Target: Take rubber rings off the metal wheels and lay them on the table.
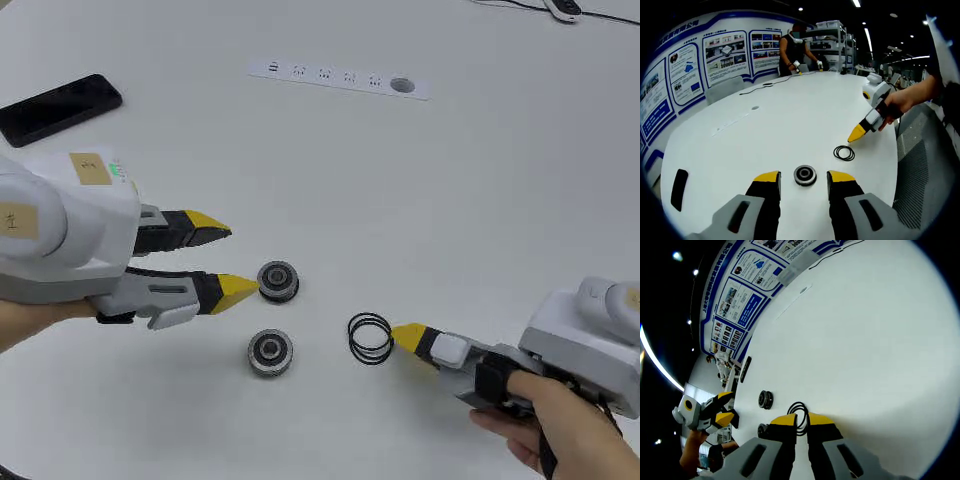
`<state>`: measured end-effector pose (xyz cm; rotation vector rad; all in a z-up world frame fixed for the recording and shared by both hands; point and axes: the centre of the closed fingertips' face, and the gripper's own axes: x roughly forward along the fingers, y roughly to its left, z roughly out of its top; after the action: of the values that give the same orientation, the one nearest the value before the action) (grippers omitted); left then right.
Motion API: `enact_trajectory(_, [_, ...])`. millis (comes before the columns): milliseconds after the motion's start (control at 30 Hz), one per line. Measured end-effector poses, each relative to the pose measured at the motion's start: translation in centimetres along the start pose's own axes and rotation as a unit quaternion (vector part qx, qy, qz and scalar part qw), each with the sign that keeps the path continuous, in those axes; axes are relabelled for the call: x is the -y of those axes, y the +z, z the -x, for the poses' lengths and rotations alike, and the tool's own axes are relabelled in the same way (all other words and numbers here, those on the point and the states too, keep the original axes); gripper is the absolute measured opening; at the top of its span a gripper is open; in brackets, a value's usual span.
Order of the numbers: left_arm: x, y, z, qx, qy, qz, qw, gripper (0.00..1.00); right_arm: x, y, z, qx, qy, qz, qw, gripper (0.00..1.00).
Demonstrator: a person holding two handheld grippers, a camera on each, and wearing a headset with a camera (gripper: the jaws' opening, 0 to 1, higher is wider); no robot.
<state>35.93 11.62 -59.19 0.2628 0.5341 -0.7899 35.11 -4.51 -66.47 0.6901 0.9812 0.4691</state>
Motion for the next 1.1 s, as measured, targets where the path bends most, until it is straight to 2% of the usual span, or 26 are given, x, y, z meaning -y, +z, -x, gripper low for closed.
enact_trajectory(133, [-0.1, -0.2, -0.2, -0.001, -0.002, 0.001, 1.0000, 0.38, -0.5, 0.9, 0.1, 0.014, 0.009, 0.000, 0.9999, 0.09])
enact_trajectory(267, [-0.3, -0.4, -0.6, -0.004, -0.004, 0.000, 1.0000, 0.38, -1.6, 1.8, -0.2, 0.030, 0.028, 0.007, 0.9991, 0.12])
enact_trajectory(367, [-0.4, -0.5, -1.0, -0.006, -0.006, 0.000, 1.0000, 0.38, -2.0, 2.3, -0.6, 0.038, 0.028, 0.049, 0.9977, 0.15])
enact_trajectory(400, [-0.4, -0.5, -1.2, -0.007, -0.007, 0.000, 1.0000, 0.38, -2.3, 2.4, -0.8, 0.039, 0.030, 0.053, 0.9974, 0.16])
enact_trajectory(533, [-0.5, -0.6, -1.7, -0.007, -0.013, 0.002, 0.9999, 0.37, -3.2, 2.5, -1.3, 0.038, 0.045, 0.050, 0.9970, 0.17])
enact_trajectory(633, [-0.8, -0.8, -2.1, -0.010, -0.013, 0.001, 0.9999, 0.34, -3.8, 2.1, -1.8, 0.026, 0.054, 0.077, 0.9953, 0.18])
enact_trajectory(667, [-0.8, -0.9, -2.2, -0.012, -0.015, 0.003, 0.9998, 0.34, -4.1, 2.1, -1.9, 0.025, 0.057, 0.097, 0.9933, 0.18])
enact_trajectory(700, [-0.9, -0.9, -2.3, -0.012, -0.015, 0.004, 0.9998, 0.34, -4.5, 1.9, -1.9, 0.026, 0.058, 0.102, 0.9928, 0.18])
enact_trajectory(833, [-0.9, -1.3, -2.9, -0.022, -0.023, 0.001, 0.9995, 0.34, -5.5, 1.7, -2.3, 0.022, 0.075, 0.093, 0.9925, 0.19])
enact_trajectory(1100, [-0.7, -1.9, -4.2, -0.039, -0.035, -0.003, 0.9986, 0.32, -6.5, 1.7, -3.1, 0.017, 0.090, 0.094, 0.9913, 0.19])
